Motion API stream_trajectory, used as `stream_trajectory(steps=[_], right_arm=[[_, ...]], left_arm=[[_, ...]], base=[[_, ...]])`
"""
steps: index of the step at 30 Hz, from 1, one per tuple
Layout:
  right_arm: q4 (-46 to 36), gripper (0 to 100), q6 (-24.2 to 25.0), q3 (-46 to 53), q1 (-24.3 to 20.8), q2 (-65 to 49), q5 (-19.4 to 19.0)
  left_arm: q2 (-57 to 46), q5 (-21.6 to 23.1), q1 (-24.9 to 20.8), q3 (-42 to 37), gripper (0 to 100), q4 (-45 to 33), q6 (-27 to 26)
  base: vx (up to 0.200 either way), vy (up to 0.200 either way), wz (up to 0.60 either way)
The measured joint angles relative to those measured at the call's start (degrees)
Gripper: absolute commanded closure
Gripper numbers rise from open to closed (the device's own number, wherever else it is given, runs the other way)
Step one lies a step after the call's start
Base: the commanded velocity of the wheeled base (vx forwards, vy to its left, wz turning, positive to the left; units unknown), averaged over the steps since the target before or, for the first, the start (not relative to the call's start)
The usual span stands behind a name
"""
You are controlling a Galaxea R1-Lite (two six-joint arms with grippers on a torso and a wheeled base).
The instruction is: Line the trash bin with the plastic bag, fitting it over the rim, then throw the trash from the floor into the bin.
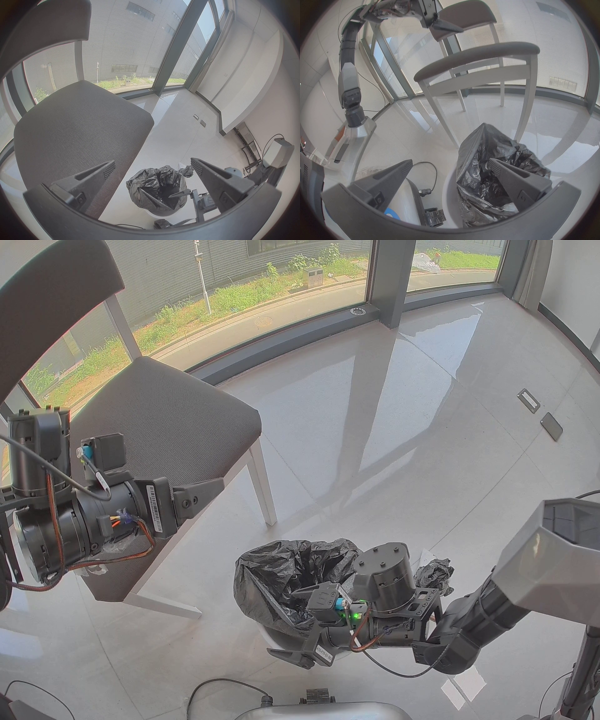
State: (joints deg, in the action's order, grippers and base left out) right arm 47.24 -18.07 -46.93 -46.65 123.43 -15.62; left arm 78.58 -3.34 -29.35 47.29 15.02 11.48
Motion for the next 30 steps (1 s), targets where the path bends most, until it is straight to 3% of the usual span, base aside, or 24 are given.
stream_trajectory(steps=[11, 12, 30], right_arm=[[0.52, 0, -0.07, -5.73, 0.79, 8.35, -0.11], [0.55, 100, -0.16, -6.01, 0.84, 8.85, -0.12], [1.34, 100, -1.19, -6.14, 0.71, 10.64, -0.11]], left_arm=[[0.55, 0.44, 0.61, 1.05, 0, 0.35, 0.01], [0.59, 0.45, 0.72, 1.22, 0, 0.48, 0.01], [1.38, 0.48, 0.98, 2.02, 0, 0.79, 0.01]], base=[[0.000, 0.000, 0.00], [0.000, 0.000, 0.00], [0.000, 0.000, 0.00]])
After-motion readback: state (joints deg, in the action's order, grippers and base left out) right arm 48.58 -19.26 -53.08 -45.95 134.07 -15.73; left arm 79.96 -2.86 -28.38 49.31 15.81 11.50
